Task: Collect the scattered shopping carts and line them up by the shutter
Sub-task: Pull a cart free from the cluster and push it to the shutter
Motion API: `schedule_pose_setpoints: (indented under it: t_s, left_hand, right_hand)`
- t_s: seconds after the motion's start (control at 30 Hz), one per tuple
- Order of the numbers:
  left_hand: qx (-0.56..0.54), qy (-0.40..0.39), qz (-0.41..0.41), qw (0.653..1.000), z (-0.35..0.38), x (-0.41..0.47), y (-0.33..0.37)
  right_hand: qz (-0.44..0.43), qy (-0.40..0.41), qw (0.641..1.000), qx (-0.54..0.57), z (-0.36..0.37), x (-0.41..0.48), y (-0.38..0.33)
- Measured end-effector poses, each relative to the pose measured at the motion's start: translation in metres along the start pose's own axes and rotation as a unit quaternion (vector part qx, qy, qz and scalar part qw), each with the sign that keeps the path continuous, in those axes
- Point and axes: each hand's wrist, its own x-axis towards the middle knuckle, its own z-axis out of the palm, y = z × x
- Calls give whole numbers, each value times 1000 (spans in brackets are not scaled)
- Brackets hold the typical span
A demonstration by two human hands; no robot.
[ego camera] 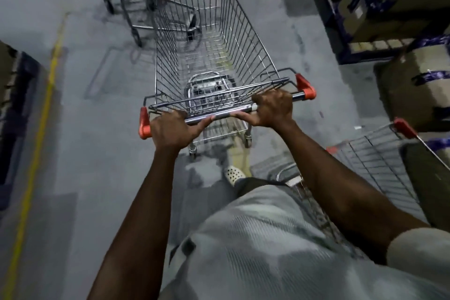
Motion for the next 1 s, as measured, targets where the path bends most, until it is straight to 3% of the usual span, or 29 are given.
schedule_pose_setpoints:
  t_s: [0.1,0.23,0.47,1.0]
  left_hand:
    - [-15,-22,-25,999,-1,24,14]
    - [-56,-71,-37,995,-5,46,23]
    - [-98,-79,-103,987,3,65,29]
    - [-87,-72,-239,964,-4,68,-23]
  right_hand:
    - [-34,32,999,6,12,35,21]
    - [-60,6,998,18,23,74,37]
    - [-146,46,987,45,46,123,56]
    - [-238,13,965,110,93,201,-15]
